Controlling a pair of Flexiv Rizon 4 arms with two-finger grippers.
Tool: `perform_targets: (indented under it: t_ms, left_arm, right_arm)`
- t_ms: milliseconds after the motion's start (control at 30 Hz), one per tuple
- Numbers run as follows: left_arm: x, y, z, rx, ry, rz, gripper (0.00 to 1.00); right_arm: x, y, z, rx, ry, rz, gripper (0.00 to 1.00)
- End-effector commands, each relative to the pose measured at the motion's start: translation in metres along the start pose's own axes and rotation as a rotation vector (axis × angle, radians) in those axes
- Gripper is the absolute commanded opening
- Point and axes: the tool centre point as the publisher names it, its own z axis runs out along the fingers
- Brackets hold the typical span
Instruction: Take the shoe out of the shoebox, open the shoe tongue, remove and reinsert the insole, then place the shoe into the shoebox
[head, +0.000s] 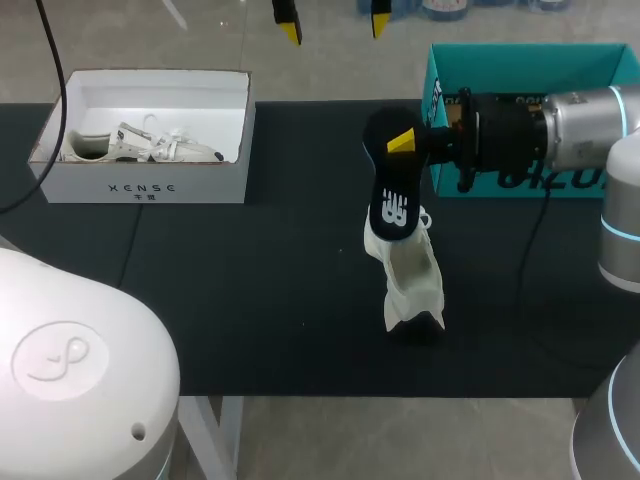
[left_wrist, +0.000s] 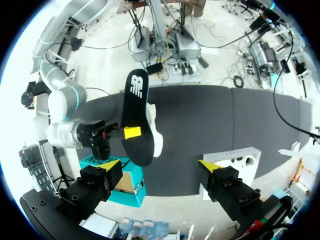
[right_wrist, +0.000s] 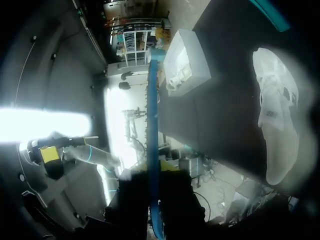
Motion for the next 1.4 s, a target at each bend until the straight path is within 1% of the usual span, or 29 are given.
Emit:
perform_targets:
  t_ms: [33,300,333,367,400,433,467,533,567,600,633,700,833,867,933,1067,1133,1167,1267,1400]
  left_arm:
    - [0.002,-0.002,0.001,-0.005,-0.001,0.000,1.00]
    - [0.002,-0.002,0.001,-0.005,-0.001,0.000,1.00]
    - [-0.003,0.002,0.001,-0.003,-0.053,-0.015,1.00]
    - [-0.006,0.004,0.001,-0.037,-0.069,-0.030,1.00]
    - [-0.009,0.006,0.001,-0.045,-0.115,-0.042,1.00]
    - [-0.010,0.005,0.000,-0.034,-0.181,-0.042,1.00]
    - [-0.010,0.005,0.001,-0.035,-0.220,-0.044,1.00]
    - [-0.008,0.005,0.002,-0.033,-0.338,-0.062,1.00]
    - [-0.006,0.005,0.003,-0.054,-0.368,-0.077,1.00]
    - [-0.003,0.005,0.004,-0.055,-0.421,-0.074,1.00]
    - [0.000,0.003,0.003,-0.039,-0.514,-0.090,1.00]
    - [0.007,-0.001,0.004,-0.044,-0.634,-0.095,1.00]
    - [0.024,-0.006,0.011,0.022,-0.943,-0.151,1.00]
    - [0.029,-0.006,0.014,0.012,-0.958,-0.163,1.00]
    - [0.035,-0.010,0.021,0.010,-1.040,-0.174,1.00]
    - [0.042,-0.018,0.033,0.026,-1.214,-0.173,1.00]
    - [0.043,-0.022,0.037,0.021,-1.265,-0.165,1.00]
    - [0.044,-0.024,0.039,0.035,-1.323,-0.175,1.00]
    - [0.045,-0.031,0.045,0.048,-1.385,-0.183,1.00]
    - [0.042,-0.037,0.052,0.065,-1.415,-0.204,1.00]
  right_arm:
    - [0.000,0.001,0.001,0.000,-0.002,0.001,0.00]
    - [0.000,0.001,0.001,0.000,-0.002,0.001,0.00]
    - [0.000,0.001,0.001,0.000,-0.002,0.001,0.00]
    - [0.000,0.001,0.001,0.000,-0.002,0.001,0.00]
    - [0.000,0.001,0.001,0.000,-0.002,0.001,0.00]
    - [0.000,0.001,0.001,0.000,-0.002,0.001,0.00]
    - [0.000,0.001,0.001,0.000,-0.002,0.001,0.00]
    - [0.000,0.001,0.001,0.000,-0.002,0.001,0.00]
    - [0.000,0.001,0.001,0.000,-0.002,0.001,0.00]
    - [0.000,0.001,0.001,0.000,-0.002,0.001,0.00]
    - [0.000,0.001,0.001,0.000,-0.002,0.001,0.00]
    - [0.000,0.001,0.001,0.000,-0.002,0.001,0.00]
    - [0.000,0.001,0.001,0.000,-0.002,0.001,0.00]
    - [0.000,0.001,0.001,0.000,-0.002,0.001,0.00]
    - [0.000,0.001,0.001,0.000,-0.002,0.001,0.00]
    - [0.000,0.001,0.001,0.000,-0.002,0.001,0.00]
    - [0.000,0.001,0.001,0.000,-0.002,0.001,0.00]
    - [0.000,0.001,0.001,0.000,-0.002,0.001,0.00]
    - [0.000,0.001,0.001,0.000,-0.002,0.001,0.00]
    - [0.000,0.001,0.001,0.000,-0.002,0.001,0.00]
